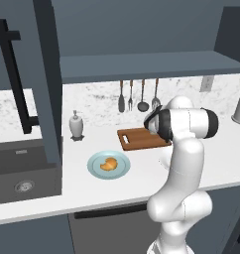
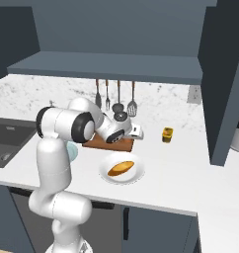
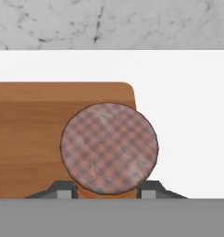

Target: From the different types of pastries on the counter, select a croissant and place it on the cutting board. Then retrieve a jar of jam from the cabinet and place it alongside the croissant on the cutting board.

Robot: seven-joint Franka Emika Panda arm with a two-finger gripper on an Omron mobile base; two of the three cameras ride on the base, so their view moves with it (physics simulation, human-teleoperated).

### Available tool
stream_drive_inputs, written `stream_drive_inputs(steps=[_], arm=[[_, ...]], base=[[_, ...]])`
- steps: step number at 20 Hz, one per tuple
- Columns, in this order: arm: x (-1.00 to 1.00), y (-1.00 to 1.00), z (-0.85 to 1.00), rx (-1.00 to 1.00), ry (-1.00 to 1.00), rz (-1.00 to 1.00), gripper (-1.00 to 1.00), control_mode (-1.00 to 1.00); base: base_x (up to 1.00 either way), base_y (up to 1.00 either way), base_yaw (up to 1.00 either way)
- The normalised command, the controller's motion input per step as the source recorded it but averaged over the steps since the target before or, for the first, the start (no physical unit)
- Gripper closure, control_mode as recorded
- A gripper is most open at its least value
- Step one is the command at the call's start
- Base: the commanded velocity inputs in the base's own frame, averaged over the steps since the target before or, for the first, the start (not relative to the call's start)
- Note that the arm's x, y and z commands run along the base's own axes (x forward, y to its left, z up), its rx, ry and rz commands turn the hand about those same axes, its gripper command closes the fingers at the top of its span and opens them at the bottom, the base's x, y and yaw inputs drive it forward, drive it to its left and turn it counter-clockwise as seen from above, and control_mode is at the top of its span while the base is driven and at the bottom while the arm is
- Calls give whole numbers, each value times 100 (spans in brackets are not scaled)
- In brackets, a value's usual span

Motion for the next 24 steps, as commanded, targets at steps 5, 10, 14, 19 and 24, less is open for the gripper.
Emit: stream_drive_inputs(steps=[5, 10, 14, 19, 24], arm=[[5, 0, -23, 0, 0, 0, -100, -100], [5, 0, -7, 1, -1, 0, -100, -100], [0, -2, 5, 4, 0, 0, -100, -100], [0, -4, 21, 10, 0, 0, -100, -100], [0, -14, 41, 12, 0, 0, -100, -100]], base=[[0, 0, 0], [0, 0, 0], [0, 0, 0], [0, 0, 0], [0, 0, 0]])
